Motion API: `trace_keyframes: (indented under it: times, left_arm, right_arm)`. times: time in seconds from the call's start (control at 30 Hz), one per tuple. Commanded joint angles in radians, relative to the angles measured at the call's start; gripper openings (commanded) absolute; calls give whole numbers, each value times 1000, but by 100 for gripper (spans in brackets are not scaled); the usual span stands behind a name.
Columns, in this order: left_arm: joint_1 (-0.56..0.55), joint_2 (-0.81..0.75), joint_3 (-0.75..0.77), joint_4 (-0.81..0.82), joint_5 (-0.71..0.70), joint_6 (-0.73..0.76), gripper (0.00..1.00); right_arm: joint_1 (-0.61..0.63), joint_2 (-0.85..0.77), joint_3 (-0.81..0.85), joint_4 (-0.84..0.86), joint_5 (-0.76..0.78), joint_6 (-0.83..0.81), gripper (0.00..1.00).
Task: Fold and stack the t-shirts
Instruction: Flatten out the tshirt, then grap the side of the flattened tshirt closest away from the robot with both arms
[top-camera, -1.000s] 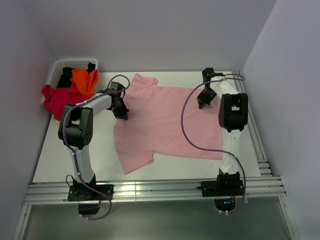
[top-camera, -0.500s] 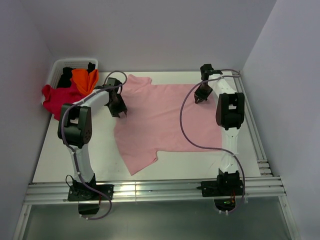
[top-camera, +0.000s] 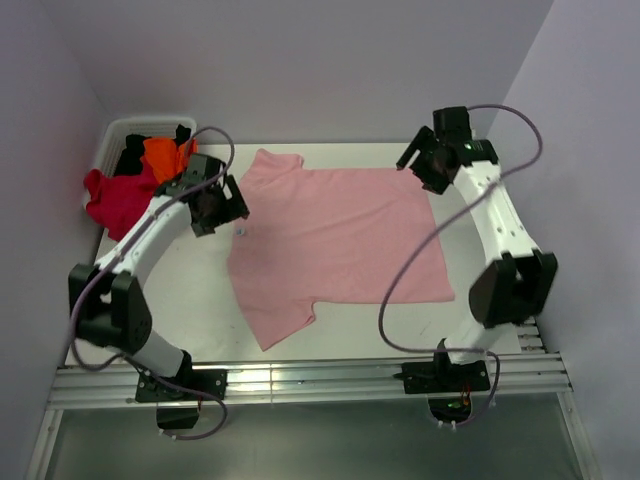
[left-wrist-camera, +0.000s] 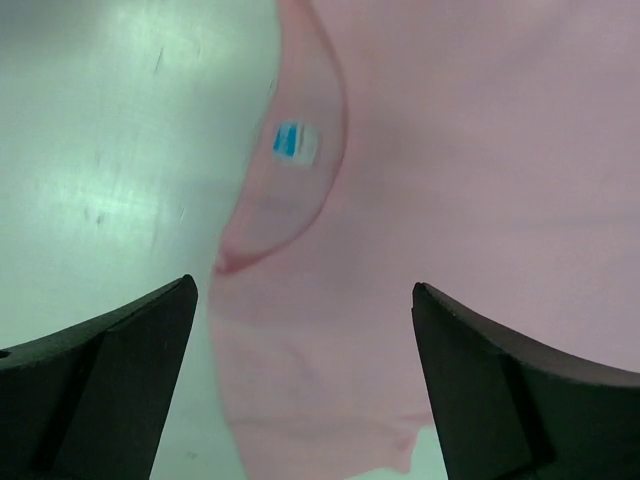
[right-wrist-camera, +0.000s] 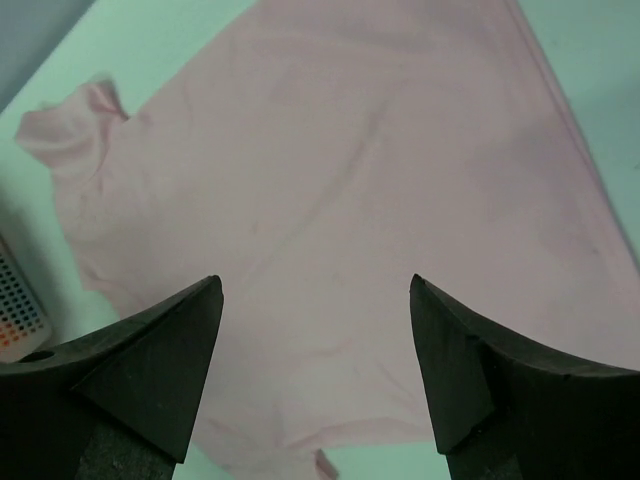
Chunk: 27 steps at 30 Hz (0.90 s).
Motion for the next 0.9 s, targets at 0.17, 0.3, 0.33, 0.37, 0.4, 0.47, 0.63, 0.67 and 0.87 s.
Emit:
trace_keyframes:
  times: [0.17, 0.3, 0.33, 0.37, 0.4, 0.47, 0.63, 0.67, 0.87]
  left_arm:
    - [-194, -421, -523, -50, 36, -200, 90]
    - [-222, -546, -663, -9, 77, -262, 87]
    - [-237, -555, -684, 2, 79, -309, 86]
    - [-262, -561, -703, 7, 79, -337, 85]
    - [-313, -572, -738, 10, 77, -367, 84]
    - [-370, -587, -775, 30, 71, -447, 83]
    - [-544, -659, -839, 48, 37, -614, 79]
    - [-570, -669, -846, 48, 33, -636, 79]
    - [-746, -696, -902, 53, -15, -792, 77]
  right_arm:
    - [10, -438, -494, -40, 84, -29, 82]
    - [9, -527, -597, -74, 85, -20, 81]
    - [10, -532, -605, -91, 87, -20, 81]
    - [10, -535, -605, -99, 88, -19, 81]
    - [10, -538, -603, -105, 90, -17, 81]
    - [13, -542, -603, -116, 96, -11, 81]
    - [15, -541, -625, -100, 95, 17, 81]
    - [15, -539, -631, -96, 90, 20, 81]
    - [16, -525, -672, -73, 82, 24, 81]
